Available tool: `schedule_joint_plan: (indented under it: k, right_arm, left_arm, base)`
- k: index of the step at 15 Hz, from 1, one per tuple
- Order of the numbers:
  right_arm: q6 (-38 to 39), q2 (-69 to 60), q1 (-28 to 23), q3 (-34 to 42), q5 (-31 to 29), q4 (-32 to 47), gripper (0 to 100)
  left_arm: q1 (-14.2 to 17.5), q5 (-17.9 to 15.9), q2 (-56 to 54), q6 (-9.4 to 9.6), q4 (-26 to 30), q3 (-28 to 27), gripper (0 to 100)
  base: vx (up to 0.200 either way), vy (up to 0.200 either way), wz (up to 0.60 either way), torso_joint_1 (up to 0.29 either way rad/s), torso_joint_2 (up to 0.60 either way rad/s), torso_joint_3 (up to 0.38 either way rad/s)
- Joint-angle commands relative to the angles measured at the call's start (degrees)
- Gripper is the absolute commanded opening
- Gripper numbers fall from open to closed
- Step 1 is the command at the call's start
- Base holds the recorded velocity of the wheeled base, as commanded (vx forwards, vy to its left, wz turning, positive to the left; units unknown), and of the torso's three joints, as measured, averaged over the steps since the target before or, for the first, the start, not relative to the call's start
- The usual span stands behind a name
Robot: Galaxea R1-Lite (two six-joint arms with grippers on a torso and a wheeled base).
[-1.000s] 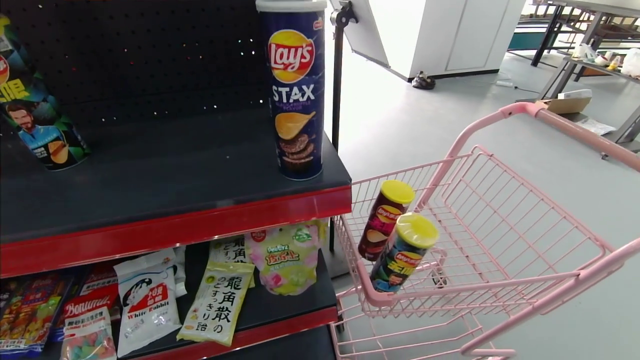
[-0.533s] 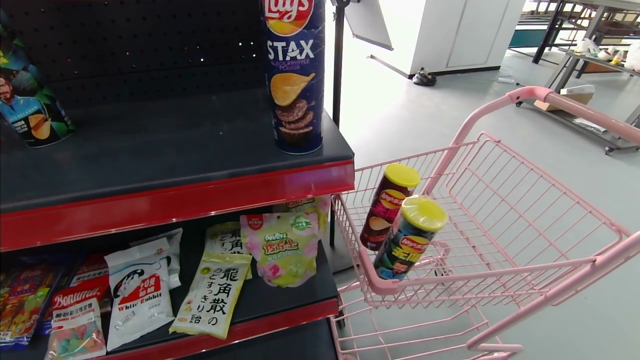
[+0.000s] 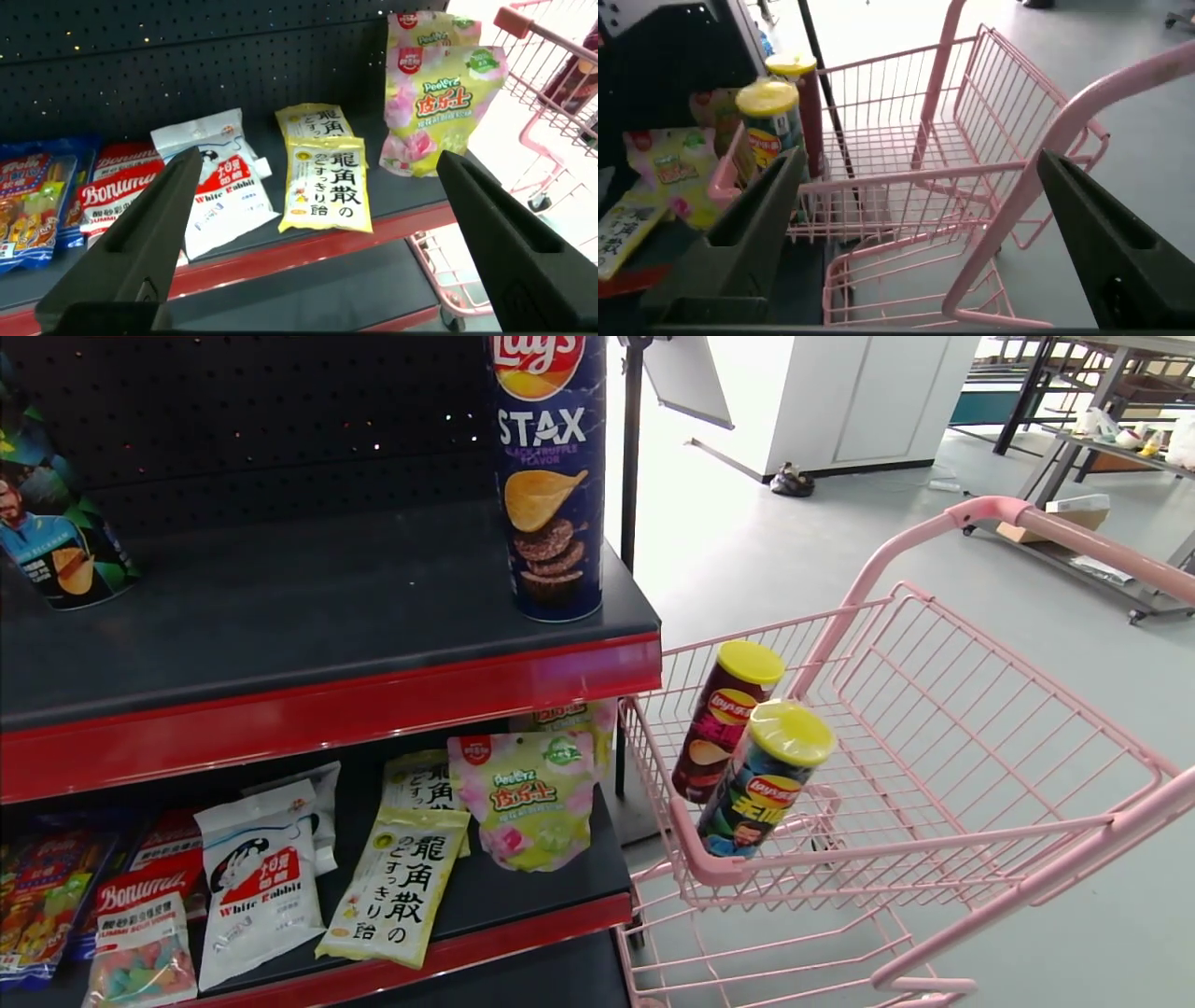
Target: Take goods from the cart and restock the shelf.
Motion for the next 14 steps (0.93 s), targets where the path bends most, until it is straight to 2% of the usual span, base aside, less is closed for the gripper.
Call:
schedule_joint_plan:
  k: [1,3,5,7,8,10,14]
  right_arm:
    - [1.5,31.4,4.5,-21.1,4.9,-1.1,100]
    - [0.0,39.8,10.4,-20.2,7.8,-6.5,100]
    - [0.1,47.1,13.7,-17.4,9.6,-11.0,100]
    - [0.1,52.3,13.7,-13.1,12.7,-16.2,100]
    - [0.5,56.9,13.6,-10.0,14.8,-22.3,100]
    - [0.8,63.5,13.6,-8.6,15.3,-29.8,100]
    - [0.7,65.0,14.1,-8.6,19.0,-30.4,100]
  left_arm:
    - [0.0,0.0,0.1,-0.02,0.0,0.0,100]
    - [0.0,0.0,0.1,0.07,0.0,0.0,100]
    - [0.0,-0.1,0.1,0.07,0.0,0.0,100]
    - [0.0,-0.1,0.1,0.07,0.0,0.0,100]
    - [0.0,-0.1,0.1,0.07,0.0,0.0,100]
    - [0.0,-0.1,0.1,0.07,0.0,0.0,100]
    - [0.0,-0.1,0.1,0.07,0.0,0.0,100]
  base:
    - [0.000,0.000,0.00,0.000,0.00,0.000]
    - [0.000,0.000,0.00,0.000,0.00,0.000]
    - [0.000,0.000,0.00,0.000,0.00,0.000]
    - [0.000,0.000,0.00,0.000,0.00,0.000]
    - [0.000,0.000,0.00,0.000,0.00,0.000]
    - [0.000,0.000,0.00,0.000,0.00,0.000]
    - [0.000,0.000,0.00,0.000,0.00,0.000]
